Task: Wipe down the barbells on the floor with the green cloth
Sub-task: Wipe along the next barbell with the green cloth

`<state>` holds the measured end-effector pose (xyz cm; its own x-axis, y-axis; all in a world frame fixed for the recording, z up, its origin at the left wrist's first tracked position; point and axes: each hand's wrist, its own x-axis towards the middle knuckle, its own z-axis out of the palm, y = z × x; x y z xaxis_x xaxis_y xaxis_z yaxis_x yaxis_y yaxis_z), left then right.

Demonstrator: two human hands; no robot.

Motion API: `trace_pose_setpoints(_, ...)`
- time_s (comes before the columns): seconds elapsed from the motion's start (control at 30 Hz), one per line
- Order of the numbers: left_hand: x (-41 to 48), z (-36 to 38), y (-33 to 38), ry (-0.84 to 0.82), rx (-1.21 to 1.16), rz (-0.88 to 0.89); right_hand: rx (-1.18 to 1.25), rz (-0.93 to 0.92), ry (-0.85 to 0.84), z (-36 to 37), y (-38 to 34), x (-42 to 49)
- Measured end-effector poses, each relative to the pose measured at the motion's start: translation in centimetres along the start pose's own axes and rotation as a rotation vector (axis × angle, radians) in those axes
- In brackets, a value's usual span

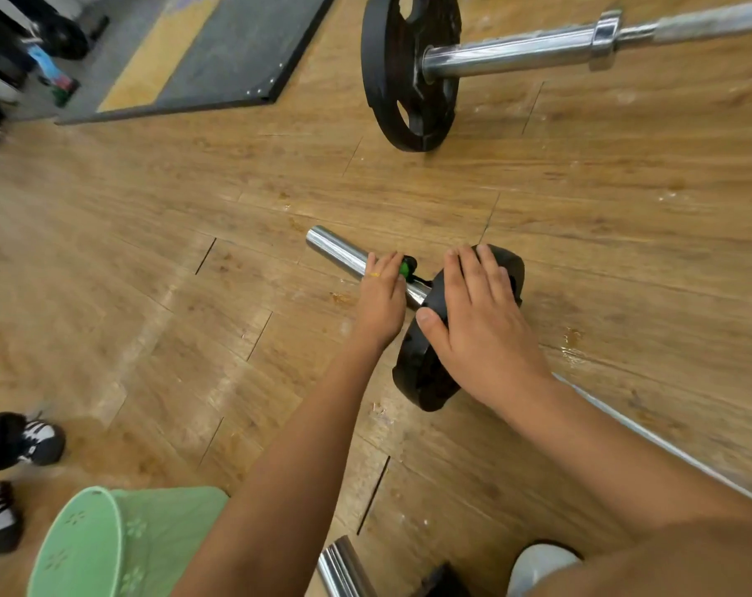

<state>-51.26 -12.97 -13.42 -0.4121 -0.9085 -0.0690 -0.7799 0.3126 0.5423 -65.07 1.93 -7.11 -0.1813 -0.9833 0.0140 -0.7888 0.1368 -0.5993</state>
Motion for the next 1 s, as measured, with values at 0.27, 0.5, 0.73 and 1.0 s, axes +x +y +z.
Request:
trace_pose_setpoints(0.27, 0.6, 0.0, 0.3, -0.046, 0.046, 0.091, 0.051, 0.053, -0.061, -1.0, 2.4, 2.2)
trace_pose_setpoints(0.5, -0.5, 1.0, 0.9, 0.02, 0.068, 0.121, 0.077, 0.086, -0.07, -1.9, 4.1, 3.5)
trace_pose_setpoints(0.73, 3.3, 0.8, 2.6, 0.001, 0.162, 0.087, 0.088, 0.148, -0.14, -3.7, 4.7, 4.6)
trace_pose_setpoints(1.0, 3.4, 1.0, 3.2, 0.041, 0.188, 0.123, -0.179, -0.075, -0.047, -2.5, 2.3, 2.4)
